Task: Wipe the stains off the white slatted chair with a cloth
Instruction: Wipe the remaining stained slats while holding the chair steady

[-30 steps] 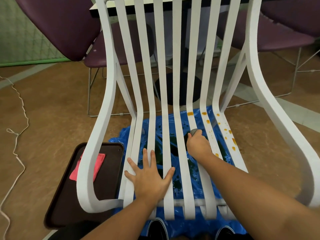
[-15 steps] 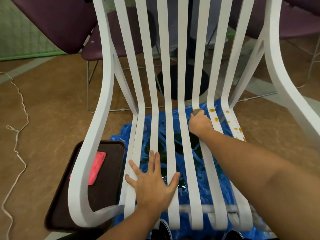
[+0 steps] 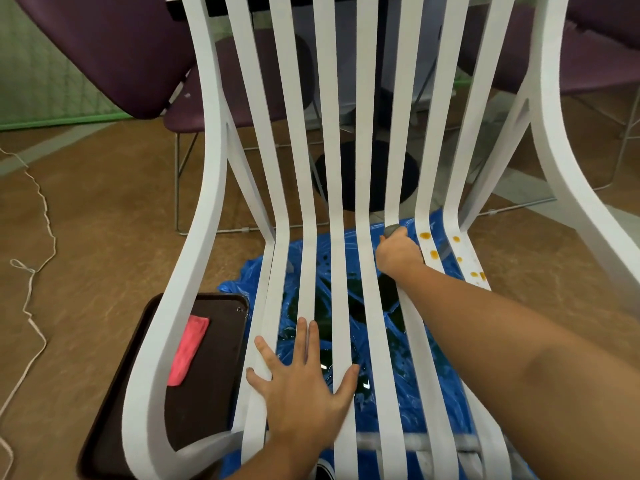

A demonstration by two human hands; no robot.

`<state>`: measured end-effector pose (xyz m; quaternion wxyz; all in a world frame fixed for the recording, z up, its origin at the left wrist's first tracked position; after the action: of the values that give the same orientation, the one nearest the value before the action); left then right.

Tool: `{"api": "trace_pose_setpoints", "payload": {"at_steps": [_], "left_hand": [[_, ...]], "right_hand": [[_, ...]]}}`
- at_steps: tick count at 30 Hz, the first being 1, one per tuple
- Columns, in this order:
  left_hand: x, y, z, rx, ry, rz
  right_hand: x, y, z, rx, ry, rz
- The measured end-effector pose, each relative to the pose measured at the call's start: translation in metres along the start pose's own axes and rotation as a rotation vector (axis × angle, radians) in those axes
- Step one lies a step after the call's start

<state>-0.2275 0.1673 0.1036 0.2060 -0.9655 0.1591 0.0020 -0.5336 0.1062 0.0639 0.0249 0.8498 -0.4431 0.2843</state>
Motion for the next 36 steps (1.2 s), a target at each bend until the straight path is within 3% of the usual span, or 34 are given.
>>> {"api": "trace_pose_setpoints", "payload": {"at_steps": [13,19,26,36], "left_hand": [[-0.001,-0.001,-0.002,-0.008,0.024,0.007],[0.0,0.001,0.0,-0.005,0.024,0.007],[0.0,0.001,0.001,-0.01,0.027,0.006],[0.001,0.0,0.0,-0.018,0.023,0.01]], "right_hand": [[0.008,0.009,-0.007,0.055,-0.059,-0.022],[-0.009,-0.011,0.009,-0.034,-0.062,-0.02],[-0.002,0.0,0.005,-0.01,0.038,0.031],[0.007,0.02,0.0,-0.119,0.089,-0.058]]}}
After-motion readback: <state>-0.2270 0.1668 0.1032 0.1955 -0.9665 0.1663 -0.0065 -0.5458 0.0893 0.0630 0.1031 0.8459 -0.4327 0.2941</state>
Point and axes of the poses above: each hand's wrist, its own y-axis towards the middle knuckle, its own z-axis out of the palm, x = y × z, the point moved 3 cm from there along y, towards the middle knuckle, and after that the axes turned 11 degrees about -z, right-handed, at the moved point
